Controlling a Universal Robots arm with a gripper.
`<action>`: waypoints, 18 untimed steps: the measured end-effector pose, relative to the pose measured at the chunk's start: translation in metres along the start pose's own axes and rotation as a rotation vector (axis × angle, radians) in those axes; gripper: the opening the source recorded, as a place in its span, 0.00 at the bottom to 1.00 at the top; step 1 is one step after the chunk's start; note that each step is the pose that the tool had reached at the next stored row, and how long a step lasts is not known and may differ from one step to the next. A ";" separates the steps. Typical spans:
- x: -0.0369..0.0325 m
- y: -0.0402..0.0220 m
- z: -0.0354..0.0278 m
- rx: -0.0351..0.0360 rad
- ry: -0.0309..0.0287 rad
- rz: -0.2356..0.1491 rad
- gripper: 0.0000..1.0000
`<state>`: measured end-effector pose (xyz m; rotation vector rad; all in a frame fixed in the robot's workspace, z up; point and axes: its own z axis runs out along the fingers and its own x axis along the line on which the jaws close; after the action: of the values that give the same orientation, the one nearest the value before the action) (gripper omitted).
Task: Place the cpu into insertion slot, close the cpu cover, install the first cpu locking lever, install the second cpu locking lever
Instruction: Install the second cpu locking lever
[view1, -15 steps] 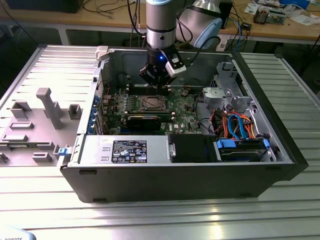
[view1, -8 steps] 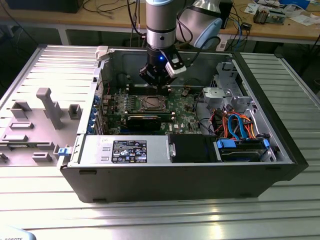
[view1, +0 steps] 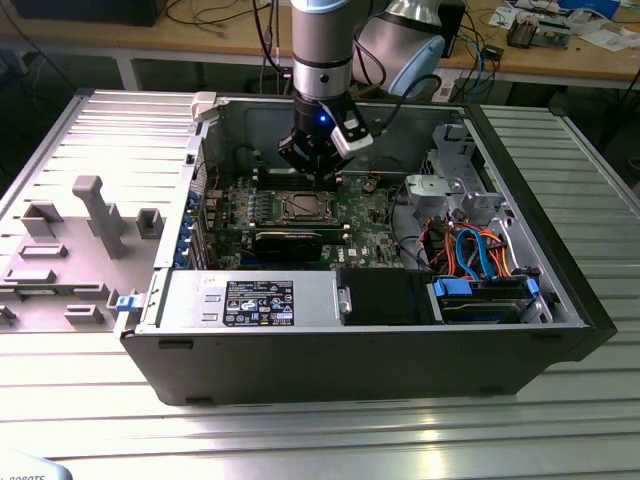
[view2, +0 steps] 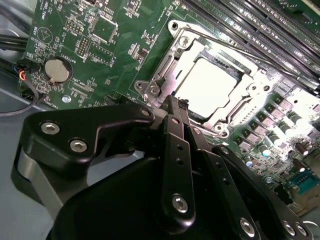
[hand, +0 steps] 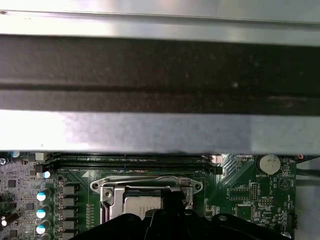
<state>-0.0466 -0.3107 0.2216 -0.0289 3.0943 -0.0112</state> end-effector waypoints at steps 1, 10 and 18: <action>0.0000 0.0000 -0.0001 0.0002 0.0001 0.000 0.11; 0.0000 -0.0003 -0.0001 0.0001 0.0001 0.000 0.11; -0.0002 -0.0003 -0.0023 0.0001 0.0001 0.000 0.11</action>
<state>-0.0464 -0.3110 0.2239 -0.0293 3.0944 -0.0114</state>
